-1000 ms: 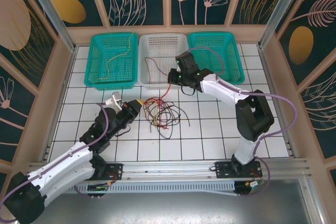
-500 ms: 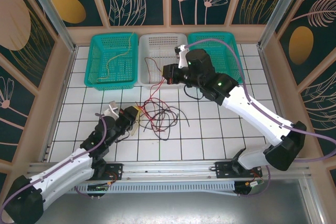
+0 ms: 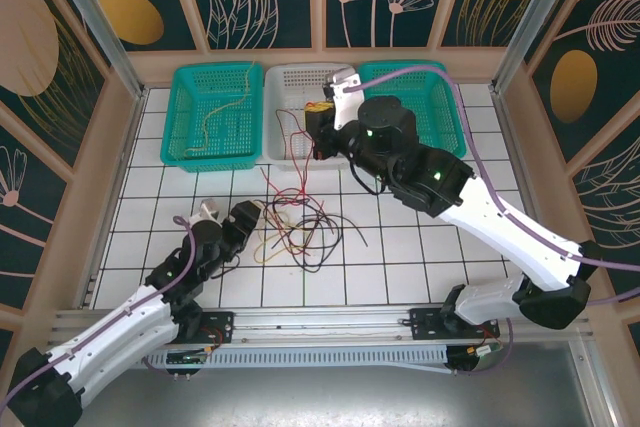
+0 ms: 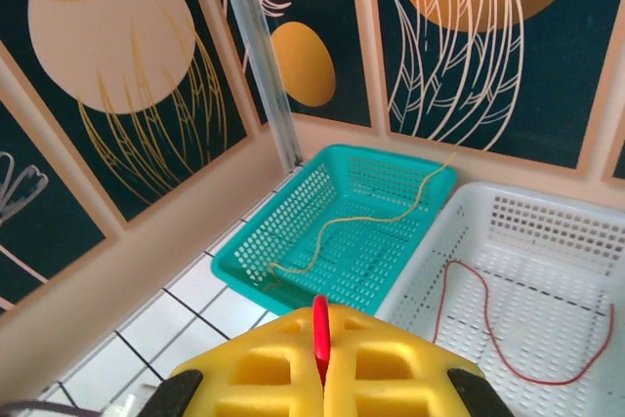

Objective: Untangle the cables

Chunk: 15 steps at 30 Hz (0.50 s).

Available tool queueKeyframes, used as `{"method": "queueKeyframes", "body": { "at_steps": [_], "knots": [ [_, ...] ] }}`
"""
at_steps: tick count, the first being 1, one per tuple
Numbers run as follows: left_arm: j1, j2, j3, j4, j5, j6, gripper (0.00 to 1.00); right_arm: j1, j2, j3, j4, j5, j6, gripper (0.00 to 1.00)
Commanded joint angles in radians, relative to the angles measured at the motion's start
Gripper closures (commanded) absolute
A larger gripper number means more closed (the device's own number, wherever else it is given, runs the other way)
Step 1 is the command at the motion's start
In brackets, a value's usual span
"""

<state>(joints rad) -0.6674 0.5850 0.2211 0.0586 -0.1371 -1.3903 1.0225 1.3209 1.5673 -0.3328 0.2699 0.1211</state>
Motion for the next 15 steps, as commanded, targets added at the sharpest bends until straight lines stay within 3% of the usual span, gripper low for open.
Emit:
{"method": "queueKeyframes", "body": {
  "at_steps": [1, 8, 15],
  "knots": [
    [0.004, 0.021, 0.166, -0.06, -0.021, 0.199, 0.25, 0.042, -0.022, -0.027, 0.093, 0.126, -0.111, 1.0],
    [0.015, 0.186, 0.621, -0.334, -0.174, 0.526, 0.18, 0.098, -0.051, -0.121, 0.174, 0.147, -0.161, 1.0],
    [0.043, 0.401, 0.822, -0.286, -0.001, 0.769, 0.17, 0.093, -0.061, -0.17, 0.201, 0.107, -0.143, 1.0]
  ]
}}
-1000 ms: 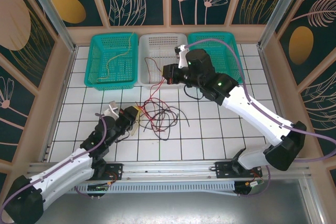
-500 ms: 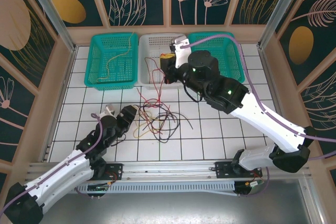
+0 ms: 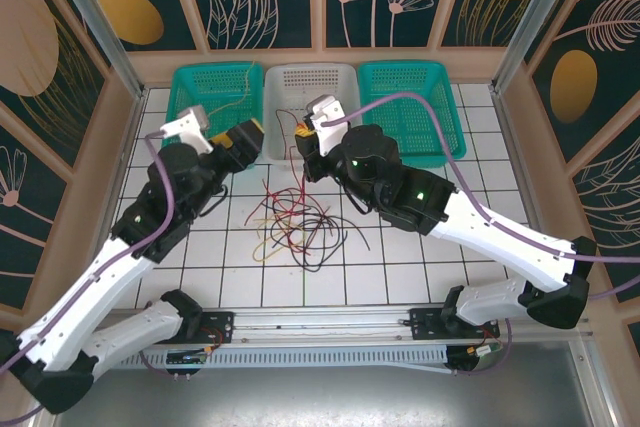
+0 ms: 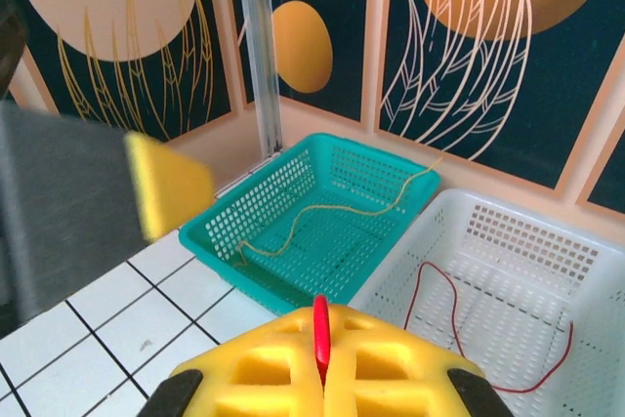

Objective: Untangle the cables

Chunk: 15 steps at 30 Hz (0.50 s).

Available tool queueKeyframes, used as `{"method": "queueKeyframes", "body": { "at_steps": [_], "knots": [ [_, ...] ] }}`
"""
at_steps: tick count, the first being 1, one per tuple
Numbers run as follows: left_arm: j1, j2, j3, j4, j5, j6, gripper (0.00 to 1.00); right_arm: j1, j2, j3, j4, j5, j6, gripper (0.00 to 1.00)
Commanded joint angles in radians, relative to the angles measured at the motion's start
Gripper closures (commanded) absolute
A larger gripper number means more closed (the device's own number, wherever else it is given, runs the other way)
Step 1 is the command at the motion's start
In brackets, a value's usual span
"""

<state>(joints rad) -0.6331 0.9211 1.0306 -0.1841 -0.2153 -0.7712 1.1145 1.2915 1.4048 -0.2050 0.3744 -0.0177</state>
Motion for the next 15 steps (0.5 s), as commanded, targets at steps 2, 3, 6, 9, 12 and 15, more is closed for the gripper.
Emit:
{"method": "queueKeyframes", "body": {
  "at_steps": [2, 3, 6, 9, 12, 15],
  "knots": [
    [0.009, 0.087, -0.035, 0.074, 0.183, 0.187, 0.18, -0.003, -0.032, -0.006, 0.07, -0.01, -0.001, 1.0],
    [0.01, 0.091, -0.052, 0.143, 0.235, 0.205, 0.18, -0.007, -0.032, -0.004, 0.066, -0.024, 0.002, 1.0],
    [0.01, 0.081, -0.131, 0.308, 0.383, 0.302, 0.14, -0.035, -0.039, -0.003, 0.051, -0.09, 0.024, 1.0],
    [0.009, 0.048, -0.169, 0.423, 0.421, 0.39, 0.1, -0.077, -0.058, -0.017, 0.046, -0.181, 0.053, 1.0],
    [0.01, 0.068, -0.151, 0.43, 0.443, 0.457, 0.09, -0.121, -0.082, -0.039, 0.06, -0.26, 0.08, 1.0],
    [0.01, 0.136, -0.109, 0.394, 0.459, 0.5, 0.1, -0.155, -0.099, -0.057, 0.079, -0.321, 0.102, 1.0]
  ]
}}
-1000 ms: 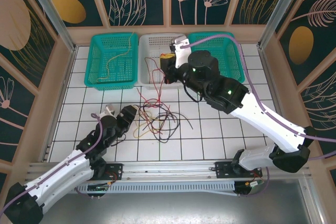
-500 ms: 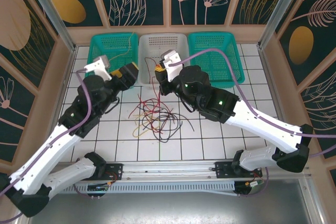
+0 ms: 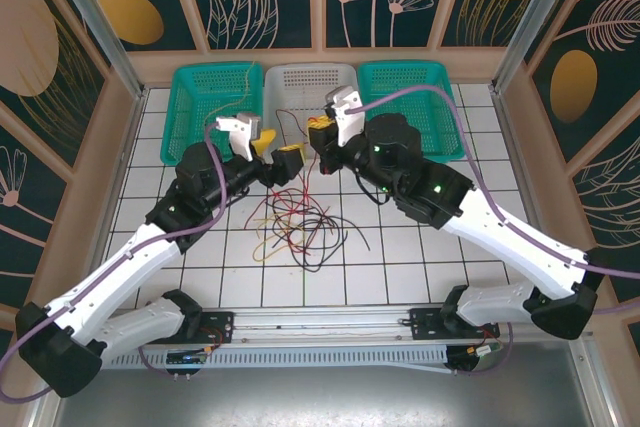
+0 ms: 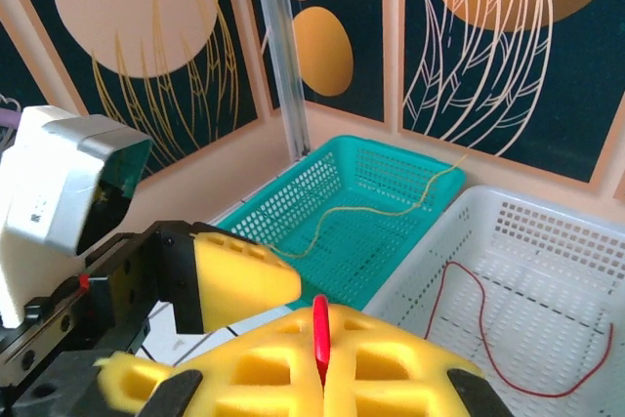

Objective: Untangle the cables

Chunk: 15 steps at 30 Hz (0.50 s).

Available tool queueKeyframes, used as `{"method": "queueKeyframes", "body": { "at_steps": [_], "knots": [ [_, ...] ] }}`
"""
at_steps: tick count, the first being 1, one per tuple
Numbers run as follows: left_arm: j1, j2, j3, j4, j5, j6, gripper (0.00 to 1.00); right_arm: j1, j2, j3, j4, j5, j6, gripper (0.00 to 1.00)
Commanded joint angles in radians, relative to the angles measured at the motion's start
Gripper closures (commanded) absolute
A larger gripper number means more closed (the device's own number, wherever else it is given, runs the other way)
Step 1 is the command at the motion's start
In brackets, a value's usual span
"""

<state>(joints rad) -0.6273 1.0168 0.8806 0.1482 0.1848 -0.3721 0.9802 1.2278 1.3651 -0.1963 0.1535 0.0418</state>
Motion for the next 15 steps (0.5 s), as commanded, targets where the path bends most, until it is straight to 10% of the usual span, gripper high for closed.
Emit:
{"method": "queueKeyframes", "body": {
  "at_steps": [1, 11, 15],
  "knots": [
    [0.004, 0.061, 0.051, 0.054, 0.047, 0.11, 0.1, -0.027, -0.039, -0.022, 0.076, -0.113, 0.047, 1.0],
    [0.003, 0.151, 0.07, 0.086, -0.068, 0.228, 0.13, -0.038, -0.026, -0.018, 0.051, -0.17, 0.053, 1.0],
    [0.004, 0.175, 0.086, 0.105, -0.096, 0.256, 0.36, -0.038, -0.026, -0.029, 0.045, -0.169, 0.055, 1.0]
  ]
}}
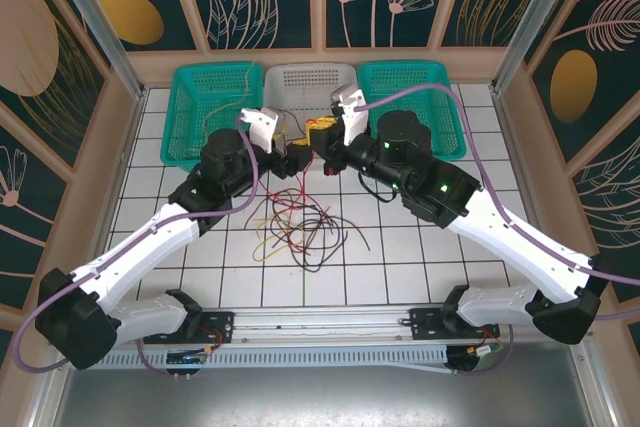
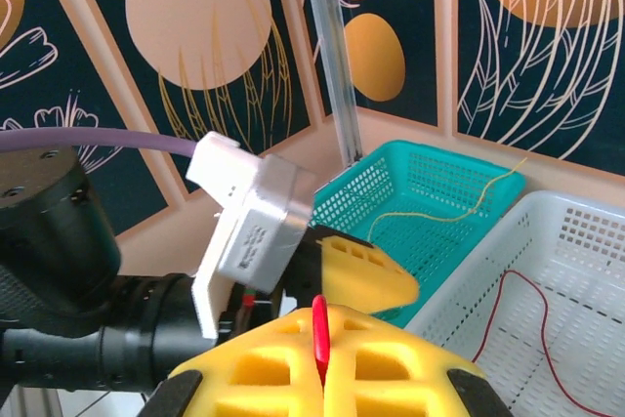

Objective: Untangle the cables

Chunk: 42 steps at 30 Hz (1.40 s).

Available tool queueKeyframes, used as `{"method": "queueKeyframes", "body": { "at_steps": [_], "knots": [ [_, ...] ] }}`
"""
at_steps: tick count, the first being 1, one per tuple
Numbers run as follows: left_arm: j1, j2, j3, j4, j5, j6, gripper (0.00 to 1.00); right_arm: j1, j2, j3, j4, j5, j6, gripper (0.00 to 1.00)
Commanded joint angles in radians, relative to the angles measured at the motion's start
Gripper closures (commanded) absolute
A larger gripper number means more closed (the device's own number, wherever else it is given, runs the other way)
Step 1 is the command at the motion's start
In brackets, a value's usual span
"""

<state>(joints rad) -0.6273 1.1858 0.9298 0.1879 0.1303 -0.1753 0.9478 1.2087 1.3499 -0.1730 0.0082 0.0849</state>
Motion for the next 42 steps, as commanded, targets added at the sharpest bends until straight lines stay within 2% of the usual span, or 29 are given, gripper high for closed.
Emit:
{"method": "queueKeyframes", "body": {
  "at_steps": [1, 3, 4, 6, 8, 10, 15, 16, 18, 19, 21, 22, 26, 30, 33, 35, 39, 42],
  "knots": [
    [0.003, 0.005, 0.037, 0.07, -0.054, 0.065, 0.5, -0.007, -0.009, -0.017, 0.019, -0.015, 0.013, 1.0],
    [0.003, -0.003, 0.037, 0.067, -0.1, 0.069, 0.79, -0.007, -0.018, -0.034, 0.013, 0.002, 0.013, 1.0],
    [0.004, -0.015, 0.037, 0.069, -0.133, 0.069, 0.87, -0.01, -0.026, -0.043, 0.009, 0.003, 0.013, 1.0],
    [0.003, -0.043, 0.036, 0.079, -0.205, 0.071, 0.96, -0.015, -0.045, -0.071, -0.001, 0.026, 0.018, 1.0],
    [0.004, -0.078, 0.031, 0.092, -0.25, 0.09, 1.0, -0.018, -0.067, -0.106, -0.013, 0.044, 0.023, 1.0],
    [0.004, -0.108, 0.022, 0.097, -0.281, 0.112, 1.0, -0.02, -0.084, -0.136, -0.041, 0.068, 0.025, 1.0],
    [0.004, -0.129, 0.037, 0.04, -0.28, 0.119, 1.0, -0.02, -0.124, -0.188, -0.08, 0.124, 0.039, 1.0],
    [0.004, -0.129, 0.052, 0.031, -0.262, 0.099, 1.0, -0.019, -0.129, -0.195, -0.079, 0.13, 0.048, 0.96],
    [0.003, -0.129, 0.079, 0.022, -0.219, 0.033, 1.0, -0.02, -0.139, -0.216, -0.063, 0.136, 0.086, 0.7],
    [0.003, -0.13, 0.081, 0.023, -0.211, -0.001, 1.0, -0.019, -0.14, -0.225, -0.053, 0.141, 0.114, 0.61],
    [0.004, -0.134, 0.076, 0.043, -0.208, -0.088, 1.0, -0.009, -0.14, -0.254, -0.027, 0.179, 0.199, 0.49],
    [0.003, -0.138, 0.065, 0.06, -0.211, -0.127, 1.0, 0.003, -0.139, -0.273, -0.015, 0.225, 0.244, 0.39],
    [0.003, -0.16, -0.015, 0.154, -0.203, -0.273, 1.0, 0.076, -0.138, -0.363, 0.067, 0.286, 0.455, 0.32],
    [0.004, -0.185, -0.058, 0.207, -0.19, -0.387, 1.0, 0.146, -0.121, -0.422, 0.171, 0.292, 0.577, 0.19],
    [0.003, -0.209, -0.083, 0.23, -0.2, -0.452, 1.0, 0.154, -0.103, -0.427, 0.189, 0.326, 0.623, 0.2],
    [0.004, -0.226, -0.101, 0.241, -0.213, -0.476, 1.0, 0.154, -0.093, -0.421, 0.189, 0.349, 0.631, 0.25],
    [0.004, -0.257, -0.121, 0.235, -0.278, -0.512, 1.0, 0.156, -0.079, -0.407, 0.151, 0.398, 0.64, 0.43],
    [0.004, -0.27, -0.132, 0.243, -0.306, -0.532, 1.0, 0.159, -0.062, -0.404, 0.127, 0.397, 0.639, 0.47]
  ]
}}
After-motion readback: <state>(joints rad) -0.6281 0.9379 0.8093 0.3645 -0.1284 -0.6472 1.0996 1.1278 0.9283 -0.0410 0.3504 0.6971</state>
